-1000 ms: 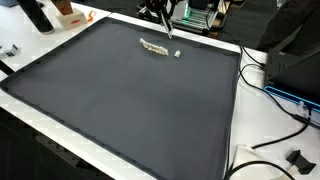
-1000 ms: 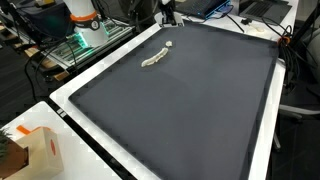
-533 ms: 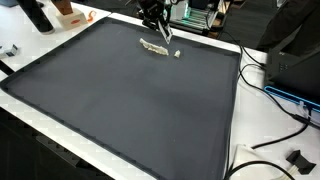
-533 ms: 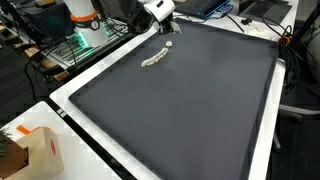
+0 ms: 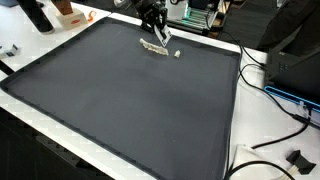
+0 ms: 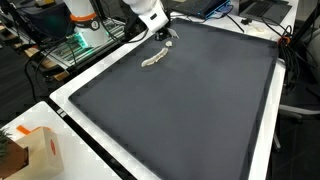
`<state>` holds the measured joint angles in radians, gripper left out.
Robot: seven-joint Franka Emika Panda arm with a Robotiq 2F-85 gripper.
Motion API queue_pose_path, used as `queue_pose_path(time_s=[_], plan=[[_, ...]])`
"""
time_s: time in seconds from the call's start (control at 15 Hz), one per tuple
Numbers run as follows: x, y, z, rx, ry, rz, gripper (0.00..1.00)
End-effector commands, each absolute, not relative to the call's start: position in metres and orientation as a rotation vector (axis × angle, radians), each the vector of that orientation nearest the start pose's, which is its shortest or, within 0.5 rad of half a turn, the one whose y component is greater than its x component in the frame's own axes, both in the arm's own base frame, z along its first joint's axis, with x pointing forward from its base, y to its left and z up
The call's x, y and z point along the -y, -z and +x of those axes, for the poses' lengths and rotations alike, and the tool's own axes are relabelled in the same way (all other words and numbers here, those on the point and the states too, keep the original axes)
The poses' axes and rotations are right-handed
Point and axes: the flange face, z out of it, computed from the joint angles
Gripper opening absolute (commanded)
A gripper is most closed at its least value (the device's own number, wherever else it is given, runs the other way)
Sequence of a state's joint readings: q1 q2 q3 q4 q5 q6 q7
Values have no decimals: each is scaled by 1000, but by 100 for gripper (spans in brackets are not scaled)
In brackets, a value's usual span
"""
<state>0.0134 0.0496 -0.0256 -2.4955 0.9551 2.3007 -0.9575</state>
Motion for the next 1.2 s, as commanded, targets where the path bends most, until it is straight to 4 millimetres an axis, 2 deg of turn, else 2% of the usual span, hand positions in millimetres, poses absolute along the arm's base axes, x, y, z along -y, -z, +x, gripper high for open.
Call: queue_pose_path(time_s=[0.0, 0.53, 1.13], plan=[[-7, -245, 445, 162, 95, -2438, 1], [-5, -241, 442, 16, 50, -2404, 1], [-2, -251, 435, -224, -20, -2413, 1]])
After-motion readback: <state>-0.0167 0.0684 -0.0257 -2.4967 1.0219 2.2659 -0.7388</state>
